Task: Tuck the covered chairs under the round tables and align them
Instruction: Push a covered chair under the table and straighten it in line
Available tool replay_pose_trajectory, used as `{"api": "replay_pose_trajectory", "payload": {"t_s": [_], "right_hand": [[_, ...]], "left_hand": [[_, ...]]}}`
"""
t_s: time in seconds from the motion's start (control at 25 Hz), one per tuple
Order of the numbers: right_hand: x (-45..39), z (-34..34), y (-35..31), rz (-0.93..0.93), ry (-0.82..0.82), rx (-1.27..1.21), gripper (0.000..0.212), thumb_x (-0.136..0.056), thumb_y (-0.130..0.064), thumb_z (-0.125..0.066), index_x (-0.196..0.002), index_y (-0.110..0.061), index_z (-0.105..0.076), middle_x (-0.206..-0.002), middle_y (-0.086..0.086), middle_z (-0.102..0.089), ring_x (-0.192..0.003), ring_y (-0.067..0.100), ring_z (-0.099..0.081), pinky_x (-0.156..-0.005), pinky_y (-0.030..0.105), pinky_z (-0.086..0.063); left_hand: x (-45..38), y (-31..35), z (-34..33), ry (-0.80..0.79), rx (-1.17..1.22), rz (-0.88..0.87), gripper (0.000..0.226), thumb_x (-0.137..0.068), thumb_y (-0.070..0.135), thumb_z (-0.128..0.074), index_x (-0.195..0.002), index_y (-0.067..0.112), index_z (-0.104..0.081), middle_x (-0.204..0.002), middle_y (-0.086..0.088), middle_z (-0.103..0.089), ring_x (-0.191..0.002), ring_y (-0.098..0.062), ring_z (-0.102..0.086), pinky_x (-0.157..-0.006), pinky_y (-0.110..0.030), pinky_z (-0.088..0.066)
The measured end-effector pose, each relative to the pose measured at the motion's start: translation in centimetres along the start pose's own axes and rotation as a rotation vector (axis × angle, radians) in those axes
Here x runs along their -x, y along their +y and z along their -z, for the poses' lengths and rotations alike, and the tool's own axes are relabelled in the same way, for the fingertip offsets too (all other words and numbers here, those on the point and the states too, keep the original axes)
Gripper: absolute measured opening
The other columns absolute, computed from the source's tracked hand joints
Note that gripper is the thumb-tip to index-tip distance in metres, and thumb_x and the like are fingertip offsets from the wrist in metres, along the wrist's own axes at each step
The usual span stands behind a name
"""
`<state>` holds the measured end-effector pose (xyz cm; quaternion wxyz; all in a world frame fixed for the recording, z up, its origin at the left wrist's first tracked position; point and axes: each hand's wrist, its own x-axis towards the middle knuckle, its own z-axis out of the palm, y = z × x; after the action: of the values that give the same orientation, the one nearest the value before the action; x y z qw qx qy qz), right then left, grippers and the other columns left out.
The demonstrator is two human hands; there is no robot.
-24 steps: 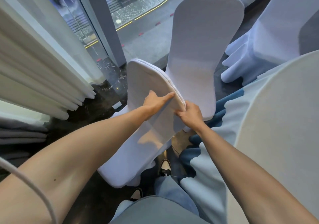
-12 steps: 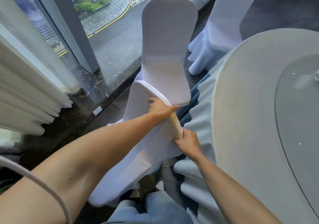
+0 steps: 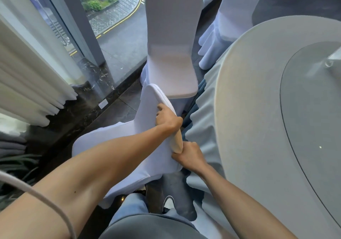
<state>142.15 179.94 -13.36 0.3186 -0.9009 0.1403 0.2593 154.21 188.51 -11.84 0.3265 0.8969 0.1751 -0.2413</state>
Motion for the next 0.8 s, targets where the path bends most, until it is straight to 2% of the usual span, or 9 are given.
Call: {"api": "replay_pose_trajectory", "payload": {"t_s": [0.2,0.28,0.32,0.36,0.44,0.48,0.56,0.68,0.8], "right_hand": [[5.9,-1.8,2.5,0.125,-0.196,-0.01,0.017,-0.071,-0.045,-0.062,-0.07,-0.03,-0.054,-0.074,-0.004,-0.066,-0.067,0.018,-0.059,-0.052,0.027,-0.04],[6.7,0.1,4.1,0.227,-0.327,0.083,0.022,-0.074,-0.041,-0.059,-0.067,-0.02,-0.058,-0.064,-0.005,-0.061,-0.059,0.012,-0.052,-0.055,0.037,-0.046],[6.1,1.5,4.6,0.261,-0.314,0.173,0.024,-0.073,-0.038,-0.055,-0.068,-0.016,-0.061,-0.065,-0.004,-0.063,-0.06,0.012,-0.053,-0.059,0.042,-0.05],[5.1,3.1,4.8,0.273,-0.238,0.272,0.025,-0.072,-0.037,-0.052,-0.075,-0.017,-0.067,-0.072,-0.002,-0.068,-0.067,0.014,-0.06,-0.066,0.042,-0.052],[3.1,5.9,4.3,0.311,0.014,0.466,0.034,-0.077,-0.033,-0.053,-0.106,-0.025,-0.068,-0.102,0.0,-0.072,-0.093,0.022,-0.065,-0.079,0.039,-0.053],[2.0,6.6,3.8,0.335,0.105,0.52,0.044,-0.082,-0.03,-0.055,-0.125,-0.024,-0.058,-0.117,0.002,-0.067,-0.102,0.026,-0.063,-0.083,0.04,-0.052],[0.3,6.2,1.8,0.47,0.121,0.617,0.069,-0.085,-0.022,-0.063,-0.148,-0.019,-0.034,-0.143,0.007,-0.049,-0.12,0.03,-0.055,-0.091,0.046,-0.051],[-2.1,3.9,-0.1,0.812,0.142,0.887,0.086,-0.085,-0.018,-0.072,-0.155,-0.013,-0.021,-0.161,0.012,-0.026,-0.146,0.03,-0.027,-0.115,0.049,-0.032],[-3.8,3.2,-1.3,1.052,0.064,1.04,0.08,-0.084,-0.017,-0.073,-0.152,-0.016,-0.031,-0.162,0.009,-0.026,-0.151,0.029,-0.017,-0.122,0.047,-0.007]], "left_hand": [[5.8,-3.5,-2.2,0.018,-0.053,-0.026,0.065,-0.076,0.019,-0.075,-0.125,0.014,-0.033,-0.117,-0.012,-0.06,-0.1,-0.037,-0.063,-0.08,-0.043,-0.057],[8.0,-4.8,-2.8,0.01,-0.075,-0.034,0.063,-0.075,0.019,-0.074,-0.123,0.015,-0.033,-0.112,-0.012,-0.061,-0.096,-0.036,-0.063,-0.078,-0.042,-0.057],[9.0,-5.4,-3.0,0.015,-0.093,-0.042,0.061,-0.076,0.02,-0.073,-0.122,0.016,-0.033,-0.11,-0.011,-0.062,-0.094,-0.034,-0.063,-0.075,-0.04,-0.055],[10.0,-5.8,-3.2,0.026,-0.102,-0.056,0.06,-0.076,0.022,-0.071,-0.123,0.017,-0.033,-0.108,-0.01,-0.062,-0.093,-0.034,-0.063,-0.074,-0.039,-0.053],[11.9,-7.3,-3.8,0.068,-0.082,-0.102,0.065,-0.075,0.028,-0.068,-0.129,0.021,-0.032,-0.111,-0.007,-0.062,-0.094,-0.033,-0.063,-0.077,-0.04,-0.052],[12.7,-8.2,-4.5,0.066,-0.076,-0.118,0.071,-0.075,0.031,-0.068,-0.134,0.022,-0.03,-0.117,-0.005,-0.061,-0.098,-0.032,-0.062,-0.08,-0.041,-0.052],[14.1,-10.0,-5.6,0.007,-0.064,-0.072,0.086,-0.076,0.035,-0.069,-0.146,0.023,-0.02,-0.132,-0.003,-0.053,-0.11,-0.032,-0.059,-0.088,-0.042,-0.05],[15.1,-11.7,-7.1,-0.072,-0.019,0.002,0.098,-0.08,0.028,-0.066,-0.155,0.022,-0.004,-0.151,-0.004,-0.036,-0.128,-0.032,-0.049,-0.098,-0.043,-0.045],[15.4,-11.7,-7.4,-0.031,0.019,-0.007,0.099,-0.08,0.017,-0.065,-0.156,0.024,-0.002,-0.149,-0.008,-0.039,-0.127,-0.034,-0.049,-0.098,-0.042,-0.046]]}}
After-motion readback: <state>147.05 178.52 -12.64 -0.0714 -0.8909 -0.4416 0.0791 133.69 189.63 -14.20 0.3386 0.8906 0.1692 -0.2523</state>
